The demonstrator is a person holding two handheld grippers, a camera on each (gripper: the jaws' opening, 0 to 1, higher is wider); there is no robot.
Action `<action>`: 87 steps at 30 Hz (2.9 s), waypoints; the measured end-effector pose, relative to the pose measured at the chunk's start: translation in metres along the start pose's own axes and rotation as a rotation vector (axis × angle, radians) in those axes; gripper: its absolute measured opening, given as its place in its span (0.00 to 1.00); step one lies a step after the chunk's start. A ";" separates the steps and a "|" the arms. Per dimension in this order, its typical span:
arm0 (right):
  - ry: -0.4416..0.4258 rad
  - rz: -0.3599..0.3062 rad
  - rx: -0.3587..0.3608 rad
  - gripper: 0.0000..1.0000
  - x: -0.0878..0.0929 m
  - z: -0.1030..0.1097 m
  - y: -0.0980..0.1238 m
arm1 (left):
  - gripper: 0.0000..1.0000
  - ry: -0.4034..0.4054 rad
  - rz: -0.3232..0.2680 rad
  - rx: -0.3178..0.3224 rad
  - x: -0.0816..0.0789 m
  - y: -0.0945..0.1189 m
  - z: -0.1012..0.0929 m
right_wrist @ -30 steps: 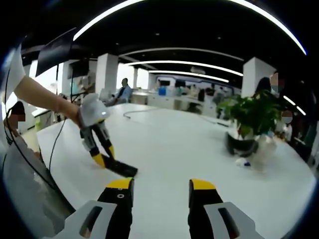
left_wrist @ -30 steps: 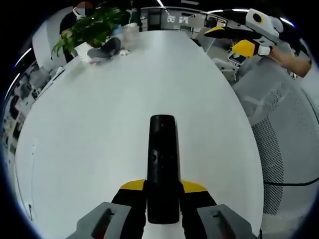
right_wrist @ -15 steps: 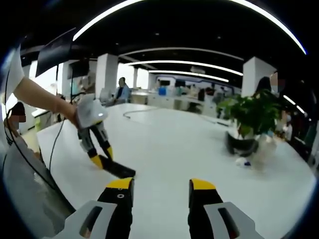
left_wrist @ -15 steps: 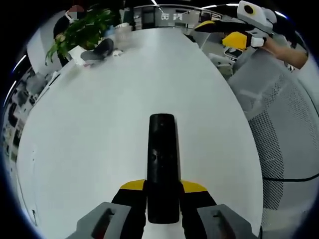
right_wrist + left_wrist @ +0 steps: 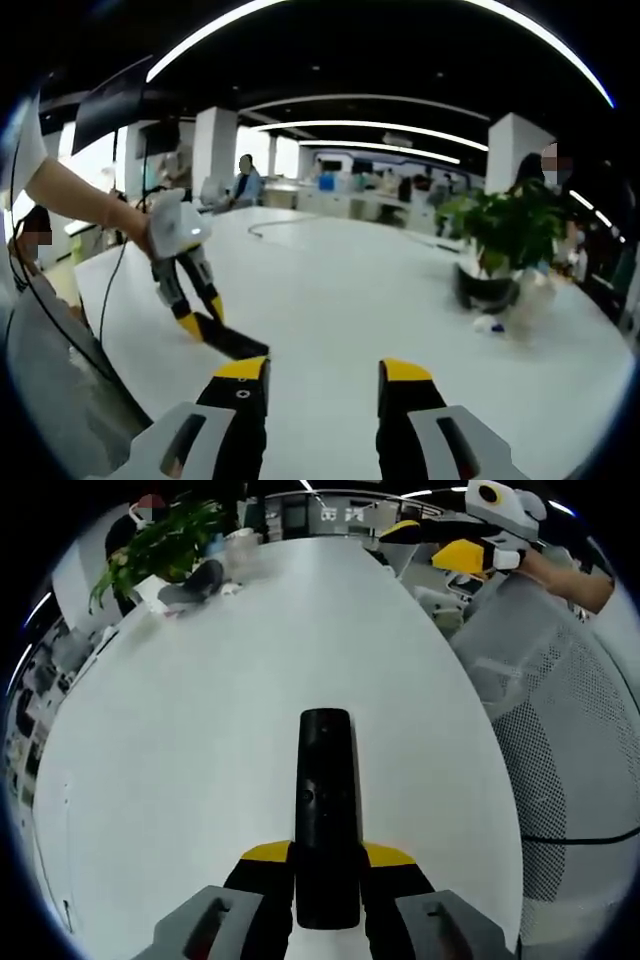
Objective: Press the specified remote control buttons in sequence, fully releasing each button before pressing the next.
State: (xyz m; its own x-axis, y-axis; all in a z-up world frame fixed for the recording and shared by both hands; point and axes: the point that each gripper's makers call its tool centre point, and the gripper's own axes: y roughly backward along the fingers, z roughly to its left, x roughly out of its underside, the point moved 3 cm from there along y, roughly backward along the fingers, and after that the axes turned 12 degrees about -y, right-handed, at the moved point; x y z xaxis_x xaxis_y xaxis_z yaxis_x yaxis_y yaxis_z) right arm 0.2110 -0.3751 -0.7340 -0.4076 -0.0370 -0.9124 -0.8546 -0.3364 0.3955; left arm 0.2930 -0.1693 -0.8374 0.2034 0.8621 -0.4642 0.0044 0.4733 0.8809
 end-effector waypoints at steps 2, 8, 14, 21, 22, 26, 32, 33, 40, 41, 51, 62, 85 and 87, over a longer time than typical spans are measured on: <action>0.000 0.000 0.001 0.41 0.000 0.000 0.000 | 0.25 -0.001 0.001 0.002 0.000 0.000 0.000; 0.001 0.001 0.002 0.41 0.000 0.000 0.000 | 0.25 -0.015 0.012 0.007 -0.001 0.000 -0.003; 0.002 0.002 0.001 0.40 0.000 0.000 0.000 | 0.25 -0.025 0.017 0.010 -0.001 0.000 -0.006; 0.005 0.006 -0.001 0.41 0.001 0.001 -0.001 | 0.25 -0.014 0.008 0.003 -0.001 0.001 -0.011; 0.005 0.008 -0.002 0.41 0.001 0.001 -0.001 | 0.25 -0.013 0.006 0.003 -0.001 0.001 -0.012; 0.010 0.013 -0.006 0.41 0.002 0.002 -0.001 | 0.25 -0.014 0.003 0.003 -0.001 0.001 -0.015; 0.012 0.016 -0.006 0.40 0.002 0.002 -0.002 | 0.25 -0.024 0.008 0.009 -0.002 0.001 -0.018; 0.012 0.016 -0.005 0.40 0.002 0.002 -0.002 | 0.25 -0.024 0.010 0.010 -0.002 0.001 -0.018; 0.013 0.017 -0.003 0.40 0.002 0.001 -0.001 | 0.25 -0.031 0.012 0.012 -0.003 0.001 -0.022; 0.013 0.018 -0.003 0.40 0.002 0.001 -0.001 | 0.25 -0.031 0.012 0.013 -0.003 0.001 -0.022; 0.014 0.020 -0.006 0.40 0.003 0.002 -0.002 | 0.25 -0.029 0.008 0.012 -0.004 0.000 -0.028; 0.014 0.019 -0.006 0.40 0.003 0.001 -0.002 | 0.25 -0.040 0.012 0.017 -0.006 -0.001 -0.034; 0.034 0.053 -0.017 0.40 0.007 0.005 -0.004 | 0.25 -0.024 -0.013 0.001 -0.007 0.000 -0.044; 0.034 0.053 -0.019 0.40 0.007 0.005 -0.004 | 0.25 -0.025 -0.014 0.003 -0.007 0.000 -0.045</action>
State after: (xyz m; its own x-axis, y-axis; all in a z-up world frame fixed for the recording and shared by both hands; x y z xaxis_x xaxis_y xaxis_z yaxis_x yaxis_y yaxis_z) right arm 0.2099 -0.3692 -0.7417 -0.4412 -0.0870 -0.8932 -0.8254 -0.3513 0.4419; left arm 0.2477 -0.1674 -0.8380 0.2281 0.8506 -0.4738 0.0104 0.4845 0.8747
